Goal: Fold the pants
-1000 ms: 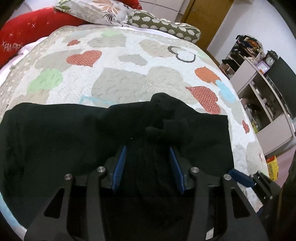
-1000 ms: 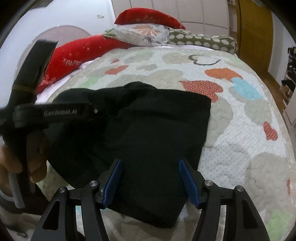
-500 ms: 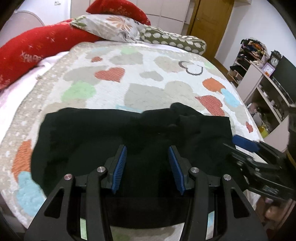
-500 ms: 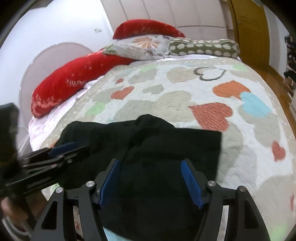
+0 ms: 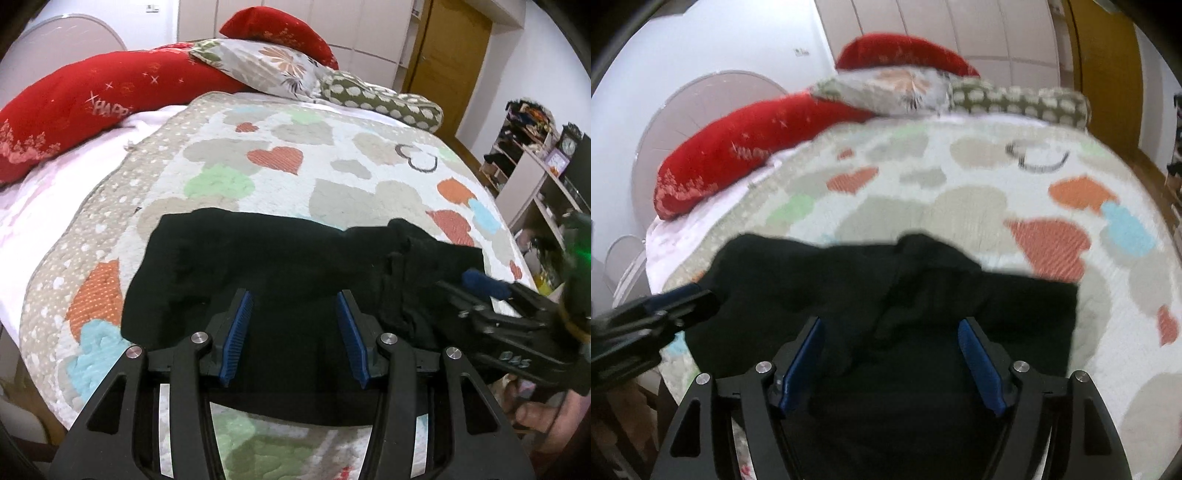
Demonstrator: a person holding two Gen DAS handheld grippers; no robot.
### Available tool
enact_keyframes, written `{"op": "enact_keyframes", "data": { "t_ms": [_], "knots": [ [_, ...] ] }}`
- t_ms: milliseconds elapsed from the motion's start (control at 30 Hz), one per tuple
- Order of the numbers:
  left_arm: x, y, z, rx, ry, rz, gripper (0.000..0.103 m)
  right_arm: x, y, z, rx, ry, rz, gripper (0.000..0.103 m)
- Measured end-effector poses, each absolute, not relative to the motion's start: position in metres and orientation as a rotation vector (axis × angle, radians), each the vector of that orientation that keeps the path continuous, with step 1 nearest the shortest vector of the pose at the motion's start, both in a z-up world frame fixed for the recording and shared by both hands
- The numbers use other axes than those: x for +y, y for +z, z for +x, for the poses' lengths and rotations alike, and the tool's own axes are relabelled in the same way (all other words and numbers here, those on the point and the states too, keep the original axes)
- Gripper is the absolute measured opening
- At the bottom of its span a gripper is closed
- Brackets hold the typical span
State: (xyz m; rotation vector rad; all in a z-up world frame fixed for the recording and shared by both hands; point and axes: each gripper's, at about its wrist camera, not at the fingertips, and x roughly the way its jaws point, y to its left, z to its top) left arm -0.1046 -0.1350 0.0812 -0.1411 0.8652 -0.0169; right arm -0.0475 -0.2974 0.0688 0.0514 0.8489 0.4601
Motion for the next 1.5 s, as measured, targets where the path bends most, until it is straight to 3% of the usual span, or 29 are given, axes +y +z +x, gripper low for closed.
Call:
{"op": "enact_keyframes", "data": {
  "t_ms": [267, 800, 1500],
  "knots": [
    [-0.125, 0.082, -0.114, 0.853, 0.009, -0.144, 0.047, -0.282, 0.098, -0.061, 0.753, 0.513, 0.053, 0.082],
    [-0.095, 0.067, -0.118, 0.884, 0.068, -0.211, 0.047, -0.234, 0.092, -0.040, 0.875, 0.640, 0.118, 0.082],
    [-0.066, 0.065, -0.132, 0.873, 0.027, -0.315, 0.048, -0.177, 0.081, -0.018, 0.864, 0.752, 0.020, 0.082]
  ]
}}
